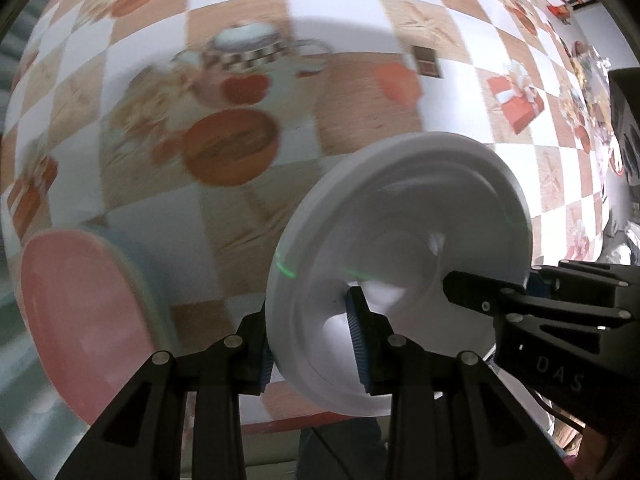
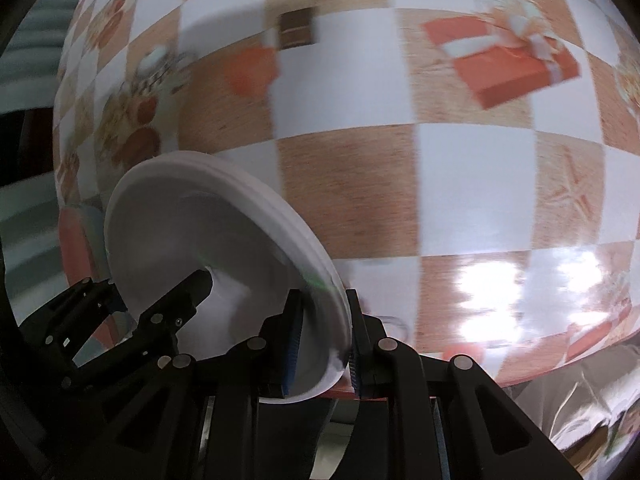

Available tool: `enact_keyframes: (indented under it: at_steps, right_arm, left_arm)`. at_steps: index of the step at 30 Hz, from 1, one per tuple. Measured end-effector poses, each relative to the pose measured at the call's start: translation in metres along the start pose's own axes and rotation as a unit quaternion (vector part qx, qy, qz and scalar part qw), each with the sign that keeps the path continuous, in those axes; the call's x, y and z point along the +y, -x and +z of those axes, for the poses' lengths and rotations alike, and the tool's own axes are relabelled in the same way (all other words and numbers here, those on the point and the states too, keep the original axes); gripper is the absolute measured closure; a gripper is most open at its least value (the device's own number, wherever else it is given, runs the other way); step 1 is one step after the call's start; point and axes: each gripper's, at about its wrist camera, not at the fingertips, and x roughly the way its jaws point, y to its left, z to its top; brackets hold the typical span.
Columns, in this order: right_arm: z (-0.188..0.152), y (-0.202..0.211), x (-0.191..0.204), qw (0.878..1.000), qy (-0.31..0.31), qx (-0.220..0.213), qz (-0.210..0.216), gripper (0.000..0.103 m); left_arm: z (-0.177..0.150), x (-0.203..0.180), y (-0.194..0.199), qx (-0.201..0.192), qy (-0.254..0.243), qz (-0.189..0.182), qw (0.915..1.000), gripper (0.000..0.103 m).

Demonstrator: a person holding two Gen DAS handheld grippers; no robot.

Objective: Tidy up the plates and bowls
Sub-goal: 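Lift the white bowl with both grippers and carry it over the pink plate stack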

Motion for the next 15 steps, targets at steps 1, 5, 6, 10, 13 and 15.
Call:
enact_keyframes:
  at_steps: [1, 5, 6, 10, 13, 15]
  right_arm:
    - [-0.001, -0.002, 0.007, 1.000, 0.005, 0.001, -0.001, 0.081]
    - [-0.003, -0.010, 0.028, 1.000, 0.019, 0.003, -0.005, 0.081]
    - [-0.003, -0.011, 0.034, 1.000, 0.021, 0.004, -0.006, 0.081]
    - [-0.007, -0.017, 0.053, 1.000, 0.024, 0.004, -0.009, 0.081]
    - [-0.006, -0.021, 0.068, 0.999, 0.029, 0.003, -0.014, 0.081]
    - [0.002, -0.020, 0.061, 0.999, 0.031, 0.003, -0.014, 0.081]
  left_arm:
    - [-0.002, 0.004, 0.000, -0.001, 0.004, 0.001, 1.0000, 0.067]
    - [-0.010, 0.018, 0.000, -0.004, 0.014, 0.000, 0.9999, 0.067]
    - [-0.011, 0.020, 0.000, -0.005, 0.015, 0.000, 0.9999, 0.067]
    - [-0.018, 0.030, -0.001, -0.007, 0.020, -0.002, 0.9998, 0.067]
    - [-0.024, 0.042, -0.006, -0.009, 0.023, -0.005, 0.9997, 0.067]
    - [-0.029, 0.050, -0.010, -0.011, 0.023, -0.005, 0.9997, 0.067]
